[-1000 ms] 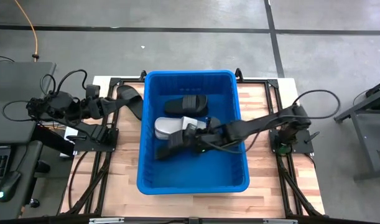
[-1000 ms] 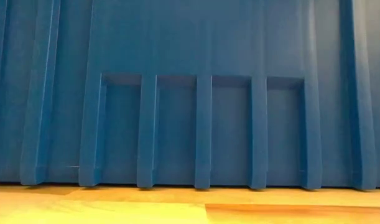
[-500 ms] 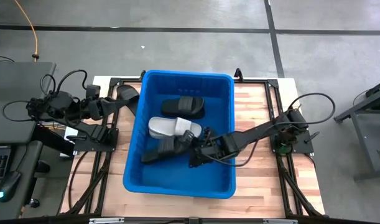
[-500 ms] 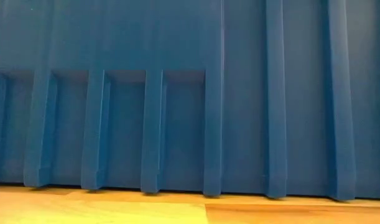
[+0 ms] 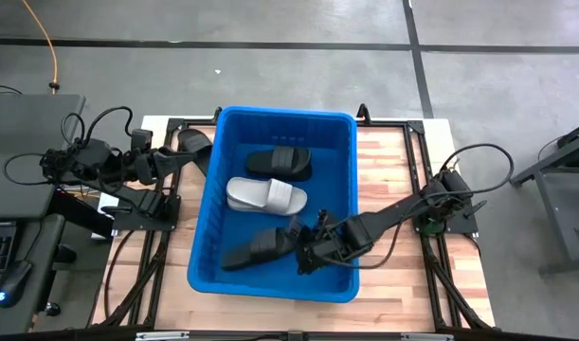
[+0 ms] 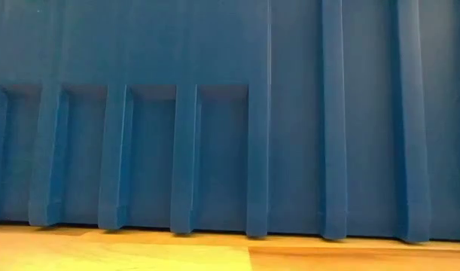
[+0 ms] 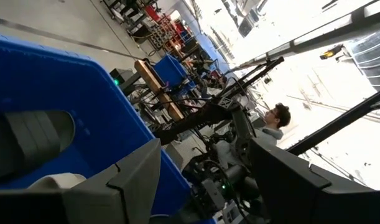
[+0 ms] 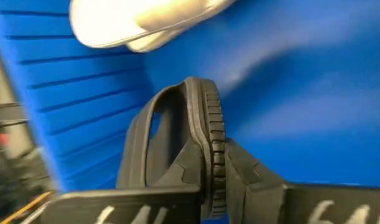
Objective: Pick and place slides into bin
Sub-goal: Put the black slide into the blue bin
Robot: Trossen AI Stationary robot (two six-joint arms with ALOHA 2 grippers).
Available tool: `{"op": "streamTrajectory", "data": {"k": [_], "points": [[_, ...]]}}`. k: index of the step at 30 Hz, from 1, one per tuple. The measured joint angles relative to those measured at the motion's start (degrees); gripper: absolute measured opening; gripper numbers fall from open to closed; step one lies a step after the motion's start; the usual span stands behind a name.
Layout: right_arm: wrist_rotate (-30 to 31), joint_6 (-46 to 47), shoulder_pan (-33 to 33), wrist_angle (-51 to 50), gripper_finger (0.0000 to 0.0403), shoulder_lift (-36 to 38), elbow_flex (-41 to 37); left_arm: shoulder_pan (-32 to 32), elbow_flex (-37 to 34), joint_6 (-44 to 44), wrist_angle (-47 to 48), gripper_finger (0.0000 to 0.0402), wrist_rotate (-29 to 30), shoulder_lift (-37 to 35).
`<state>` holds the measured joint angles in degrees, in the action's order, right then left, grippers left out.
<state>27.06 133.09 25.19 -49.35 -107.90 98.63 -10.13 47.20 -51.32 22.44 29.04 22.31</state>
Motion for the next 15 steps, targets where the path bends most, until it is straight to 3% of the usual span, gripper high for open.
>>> {"op": "streamTrajectory", "data": {"k": [9,15], "points": [[-0.34,0.90,-0.53,-13.71,0.0002,-0.44,-0.02,0.00,0.00,0.08,0.02,0.0234,0.12,0.02],[-3.69,-2.26,-2.25,-14.86,0.0004,-2.05,-0.07,0.00,0.00,0.08,0.04,0.0234,0.13,0.02]]}}
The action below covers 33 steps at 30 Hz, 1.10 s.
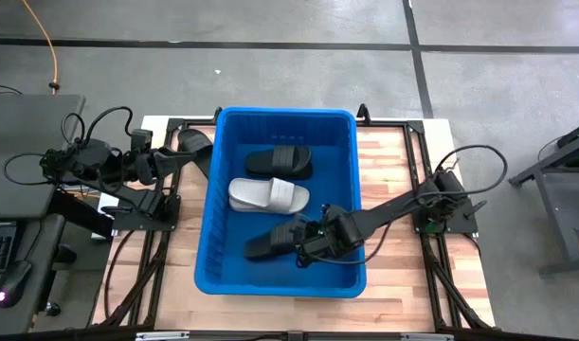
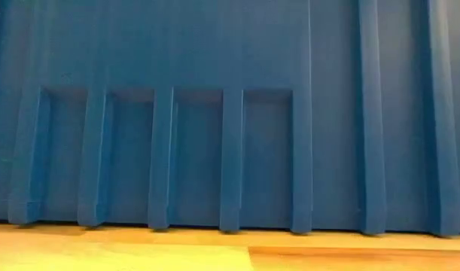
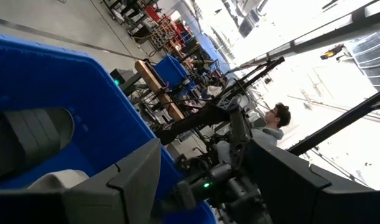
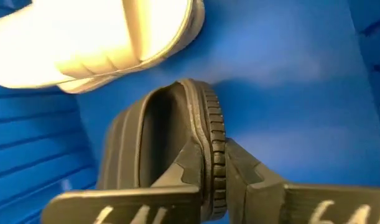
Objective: Pick and place slides into bin
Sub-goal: Put the black slide into the blue bin
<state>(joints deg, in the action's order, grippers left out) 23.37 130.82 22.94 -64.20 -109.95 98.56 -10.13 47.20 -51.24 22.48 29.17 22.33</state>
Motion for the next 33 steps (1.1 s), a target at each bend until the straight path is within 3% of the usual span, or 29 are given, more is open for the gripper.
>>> {"op": "streamTrajectory", "data": {"k": [6,14,22,33], "points": [[-9.10,-2.31,-0.54,-1.57,0.0042,-2.89,0.00,0.00,0.00,-0.15,0.00,0.0234,-0.01,0.00],[-14.84,-4.11,-0.50,-1.01,0.0077,-5.27,-0.04,0.00,0.00,-0.08,0.00,0.0234,-0.04,0.00],[-15.46,-8.46,-3.48,-4.13,0.0132,-5.36,-0.07,0.00,0.00,-0.02,0.00,0.0234,-1.52,0.00],[-16.41,-21.82,-10.73,-5.18,0.0189,-5.32,-0.07,0.00,0.00,0.00,0.02,0.0234,-5.80,-0.01]]}}
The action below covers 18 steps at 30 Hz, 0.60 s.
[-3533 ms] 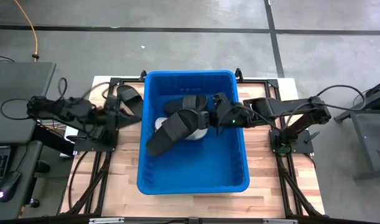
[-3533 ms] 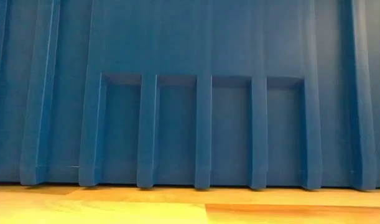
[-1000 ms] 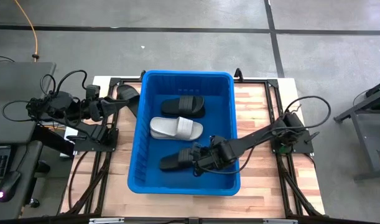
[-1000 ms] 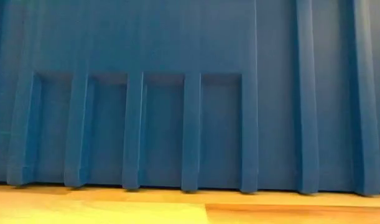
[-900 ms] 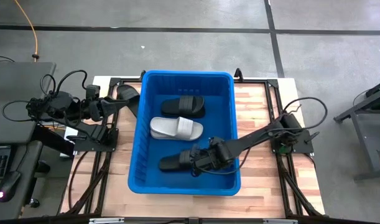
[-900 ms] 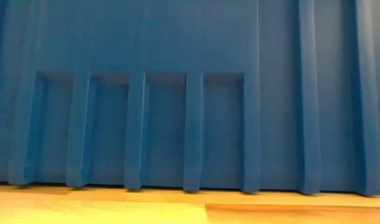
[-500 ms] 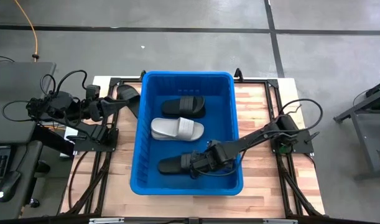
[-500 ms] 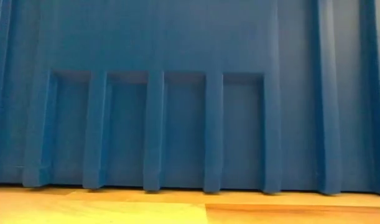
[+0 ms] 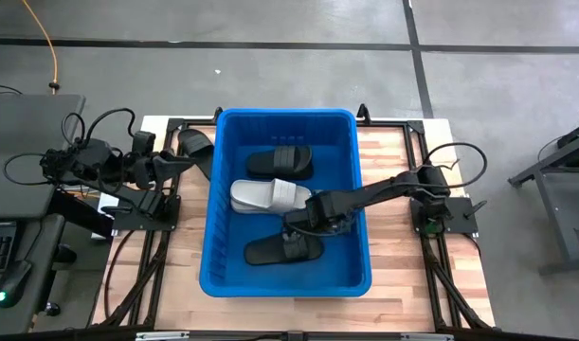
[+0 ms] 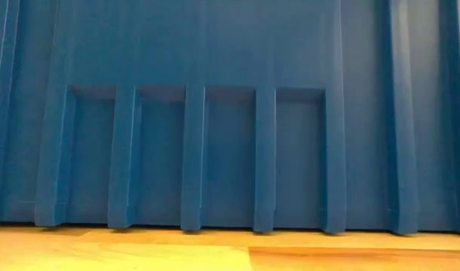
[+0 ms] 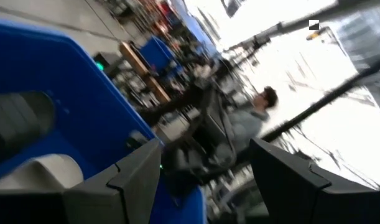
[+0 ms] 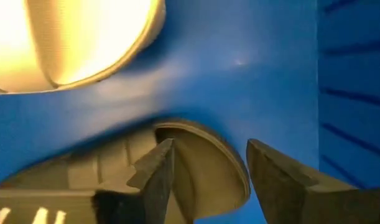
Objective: Pick and place slides into bin
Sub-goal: Put the black slide into the blue bin
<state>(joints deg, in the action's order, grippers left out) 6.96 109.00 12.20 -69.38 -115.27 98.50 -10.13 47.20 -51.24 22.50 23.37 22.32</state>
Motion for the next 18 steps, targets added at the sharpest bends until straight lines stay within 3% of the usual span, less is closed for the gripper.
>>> {"op": "streamTrajectory", "data": {"k": [5,10,14,18], "points": [[-1.38,-8.77,-0.34,-0.43,0.0197,0.24,0.79,0.00,0.00,1.60,0.18,0.0234,-5.20,0.02],[-2.45,-18.31,-0.37,-1.67,0.0201,0.27,3.88,0.00,-0.02,5.53,1.15,0.0234,-6.27,0.34],[-5.75,-21.08,-0.56,-2.73,0.0200,0.28,6.98,0.00,-0.02,9.92,1.69,0.0234,-6.34,0.48],[-2.96,-20.12,-0.28,-2.81,0.0201,0.30,10.20,-0.01,-0.02,11.45,1.65,0.0234,-8.18,0.45]]}}
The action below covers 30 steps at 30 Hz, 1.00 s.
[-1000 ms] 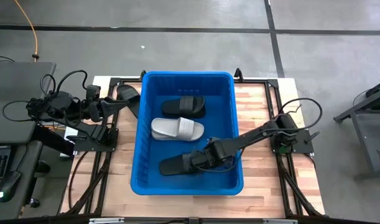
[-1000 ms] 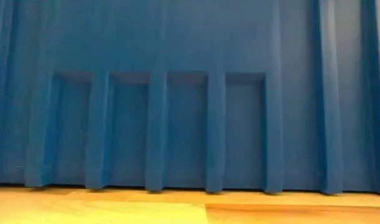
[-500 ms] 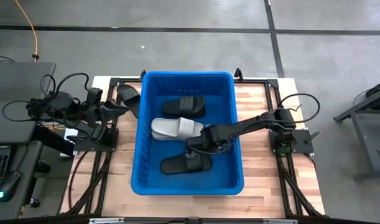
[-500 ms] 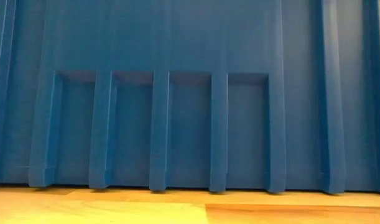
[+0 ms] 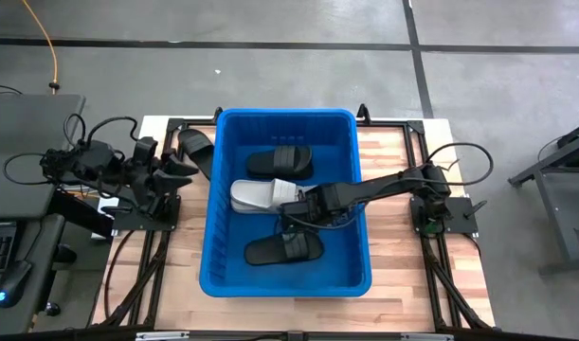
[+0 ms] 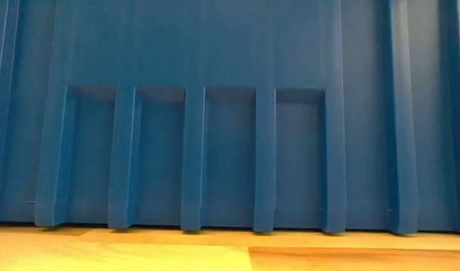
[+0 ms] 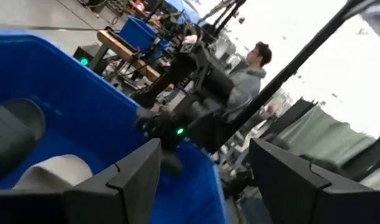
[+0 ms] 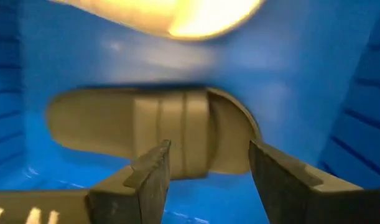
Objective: Pick and place slides into bin
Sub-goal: Put the black slide into the blue bin
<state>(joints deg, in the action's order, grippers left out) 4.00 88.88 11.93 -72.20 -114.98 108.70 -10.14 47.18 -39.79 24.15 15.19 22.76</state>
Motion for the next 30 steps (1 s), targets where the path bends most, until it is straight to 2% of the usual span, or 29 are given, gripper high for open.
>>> {"op": "streamTrajectory", "data": {"k": [3,6,10,14,16,18,22,23,25,28,30], "points": [[4.58,-1.12,0.83,0.52,0.0202,0.00,2.89,0.01,0.22,3.43,3.01,0.0234,-0.27,0.00],[7.08,-1.73,1.43,-1.46,0.0200,0.02,5.04,0.01,3.00,3.82,11.72,0.0234,1.86,0.62],[7.15,-0.61,1.80,-3.54,0.0202,0.01,5.71,0.01,10.32,6.82,24.08,0.0234,13.37,3.10],[7.08,-3.02,2.23,-2.12,0.0200,0.00,5.71,0.01,16.19,11.30,29.11,0.0234,29.01,6.38],[6.68,-6.07,2.37,-0.52,0.0200,0.00,5.71,0.01,17.70,16.11,29.85,0.0234,32.82,7.92],[6.94,-7.99,2.55,0.16,0.0201,0.41,5.71,0.01,18.32,19.63,30.98,0.0234,33.86,9.45],[11.41,-9.92,3.21,-0.04,0.0201,3.02,5.71,0.01,18.54,19.83,35.94,0.0234,38.90,12.04],[13.28,-10.02,3.51,-0.81,0.0200,4.06,5.71,0.05,18.56,19.06,39.05,0.0234,41.54,12.76],[17.06,-9.96,4.14,-1.82,0.0200,6.43,5.71,0.06,18.56,11.83,46.25,0.0234,44.63,14.39],[20.76,-12.09,5.04,-2.21,0.0202,10.37,5.71,0.06,17.70,-1.64,54.37,0.0234,44.61,16.24],[24.42,-13.34,5.60,-2.85,0.0201,13.07,5.71,0.02,16.69,-3.96,55.94,0.0234,43.03,17.39]]}}
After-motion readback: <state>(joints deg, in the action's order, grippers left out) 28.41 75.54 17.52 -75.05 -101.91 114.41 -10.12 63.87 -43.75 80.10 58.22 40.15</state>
